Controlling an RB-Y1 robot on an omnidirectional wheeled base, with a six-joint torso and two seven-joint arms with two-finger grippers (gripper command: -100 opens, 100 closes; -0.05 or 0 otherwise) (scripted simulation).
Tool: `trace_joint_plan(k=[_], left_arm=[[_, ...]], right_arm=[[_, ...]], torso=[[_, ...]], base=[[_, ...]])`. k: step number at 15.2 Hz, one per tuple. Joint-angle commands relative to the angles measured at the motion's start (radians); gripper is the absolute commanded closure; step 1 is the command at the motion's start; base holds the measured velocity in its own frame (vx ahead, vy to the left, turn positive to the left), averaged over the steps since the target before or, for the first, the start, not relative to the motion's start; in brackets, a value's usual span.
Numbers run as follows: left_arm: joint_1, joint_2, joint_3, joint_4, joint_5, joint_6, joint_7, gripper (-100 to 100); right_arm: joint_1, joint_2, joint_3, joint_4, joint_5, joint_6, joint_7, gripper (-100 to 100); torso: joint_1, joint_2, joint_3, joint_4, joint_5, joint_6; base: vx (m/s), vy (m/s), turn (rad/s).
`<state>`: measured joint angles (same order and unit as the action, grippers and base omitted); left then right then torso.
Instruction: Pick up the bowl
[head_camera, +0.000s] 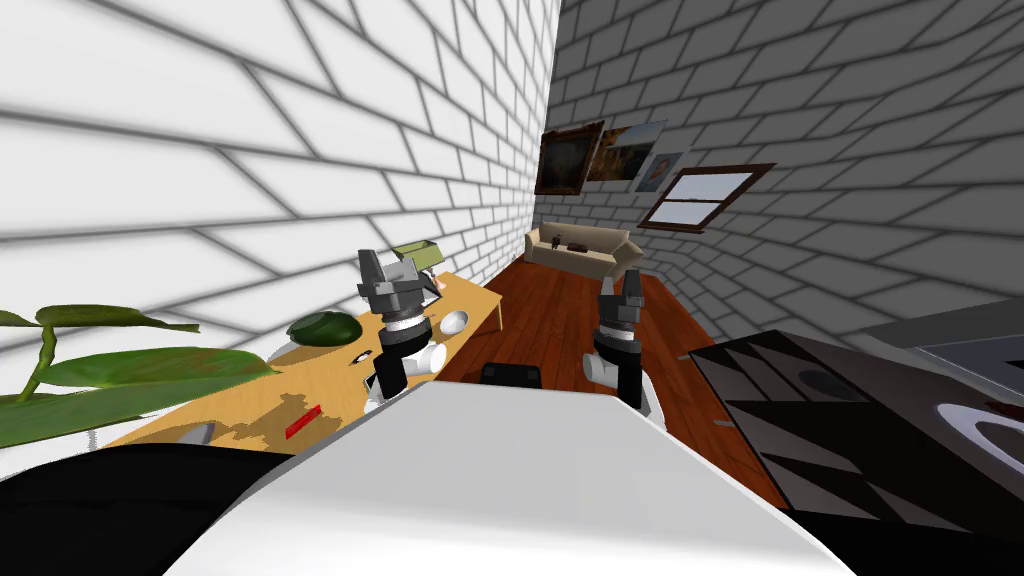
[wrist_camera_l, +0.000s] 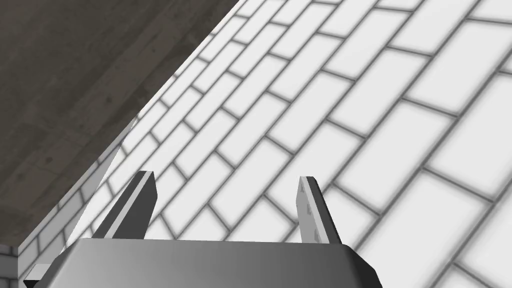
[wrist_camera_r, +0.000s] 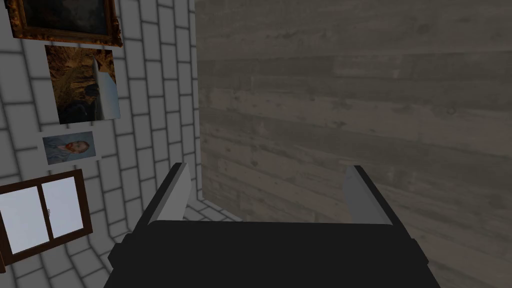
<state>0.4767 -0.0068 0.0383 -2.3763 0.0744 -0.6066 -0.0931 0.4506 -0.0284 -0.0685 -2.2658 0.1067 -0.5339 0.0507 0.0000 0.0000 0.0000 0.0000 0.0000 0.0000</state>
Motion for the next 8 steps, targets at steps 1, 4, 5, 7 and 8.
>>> trace_joint_plan(k=[1, 4, 5, 7, 8], left_arm=[[0.001, 0.037, 0.002, 0.004, 0.002, 0.012, 0.001, -100], [0.004, 0.088, 0.008, 0.014, 0.007, 0.042, 0.002, -100], [0.006, 0.111, 0.012, 0.021, 0.01, 0.062, 0.003, -100], [0.009, 0.133, 0.016, 0.029, 0.014, 0.086, 0.003, -100], [0.012, 0.153, 0.021, 0.038, 0.018, 0.114, 0.005, -100]], right_arm=[[0.0, 0.0, 0.0, 0.0, 0.0, 0.0, 0.0, 0], [0.0, 0.0, 0.0, 0.0, 0.0, 0.0, 0.0, 0], [0.0, 0.0, 0.0, 0.0, 0.0, 0.0, 0.0, 0], [0.0, 0.0, 0.0, 0.0, 0.0, 0.0, 0.0, 0], [0.0, 0.0, 0.0, 0.0, 0.0, 0.0, 0.0, 0]], torso=[[0.0, 0.0, 0.0, 0.0, 0.0, 0.0], [0.001, 0.0, 0.0, 0.0, 0.0, 0.0], [0.001, 0.0, 0.0, 0.0, 0.0, 0.0], [0.002, 0.0, 0.0, 0.0, 0.0, 0.0], [0.002, 0.0, 0.0, 0.0, 0.0, 0.0]], base=[[-0.001, 0.002, -0.013], [-0.004, 0.009, -0.026], [-0.005, 0.016, -0.04], [-0.005, 0.016, -0.031], [-0.006, 0.02, -0.056]])
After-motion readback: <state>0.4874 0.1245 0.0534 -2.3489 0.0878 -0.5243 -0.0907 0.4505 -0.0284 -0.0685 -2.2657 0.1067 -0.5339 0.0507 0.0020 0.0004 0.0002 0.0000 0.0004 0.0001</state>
